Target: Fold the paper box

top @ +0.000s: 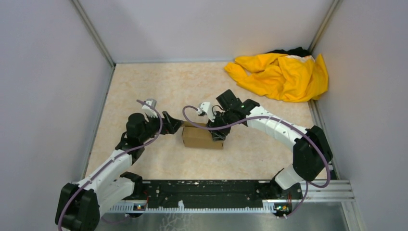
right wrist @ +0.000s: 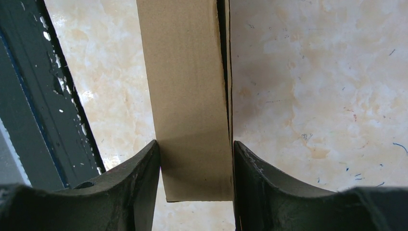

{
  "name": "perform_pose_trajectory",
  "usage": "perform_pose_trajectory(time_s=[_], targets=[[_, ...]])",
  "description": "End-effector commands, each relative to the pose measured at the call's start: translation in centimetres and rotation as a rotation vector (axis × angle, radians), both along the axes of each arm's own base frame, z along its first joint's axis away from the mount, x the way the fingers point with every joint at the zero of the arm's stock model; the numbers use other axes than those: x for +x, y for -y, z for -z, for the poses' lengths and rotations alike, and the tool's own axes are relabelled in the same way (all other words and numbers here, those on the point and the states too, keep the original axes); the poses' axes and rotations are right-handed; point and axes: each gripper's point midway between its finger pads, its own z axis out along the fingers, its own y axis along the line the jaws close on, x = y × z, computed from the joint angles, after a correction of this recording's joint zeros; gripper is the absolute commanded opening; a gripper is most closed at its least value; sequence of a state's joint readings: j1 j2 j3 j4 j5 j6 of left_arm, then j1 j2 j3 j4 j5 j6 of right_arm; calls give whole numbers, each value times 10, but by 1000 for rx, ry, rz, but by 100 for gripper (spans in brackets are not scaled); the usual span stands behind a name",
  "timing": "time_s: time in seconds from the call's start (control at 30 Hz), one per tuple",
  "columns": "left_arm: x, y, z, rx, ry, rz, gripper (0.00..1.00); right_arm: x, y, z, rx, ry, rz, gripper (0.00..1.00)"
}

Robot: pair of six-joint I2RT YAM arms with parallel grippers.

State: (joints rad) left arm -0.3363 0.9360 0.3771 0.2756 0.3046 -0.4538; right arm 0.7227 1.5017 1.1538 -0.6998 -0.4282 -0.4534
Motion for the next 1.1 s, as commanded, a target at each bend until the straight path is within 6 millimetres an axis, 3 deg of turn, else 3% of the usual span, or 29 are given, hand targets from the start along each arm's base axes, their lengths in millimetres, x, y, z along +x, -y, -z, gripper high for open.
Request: perform_pose_trajectory(time_s=[0.0, 0.3, 0.4, 0.6, 0.87, 1.07], targets=[[2, -3, -25, -12, 95, -27, 99, 9, -12, -13, 49, 38, -27, 29], [-6, -4, -21, -32, 165, -12, 99, 12, -6, -2, 67, 47, -33, 29], [-12, -3, -26, -31, 240, 14, 99, 14, -4, -7, 92, 49, -34, 29], [-19, 5, -26, 6, 289, 58, 89, 18, 0, -1, 80, 37, -23, 29], [-12, 6, -16, 39, 263, 49, 77, 14, 0, 8, 68, 3, -32, 29], [-1, 4, -4, 85, 220, 21, 78, 17, -2, 3, 76, 20, -36, 29]])
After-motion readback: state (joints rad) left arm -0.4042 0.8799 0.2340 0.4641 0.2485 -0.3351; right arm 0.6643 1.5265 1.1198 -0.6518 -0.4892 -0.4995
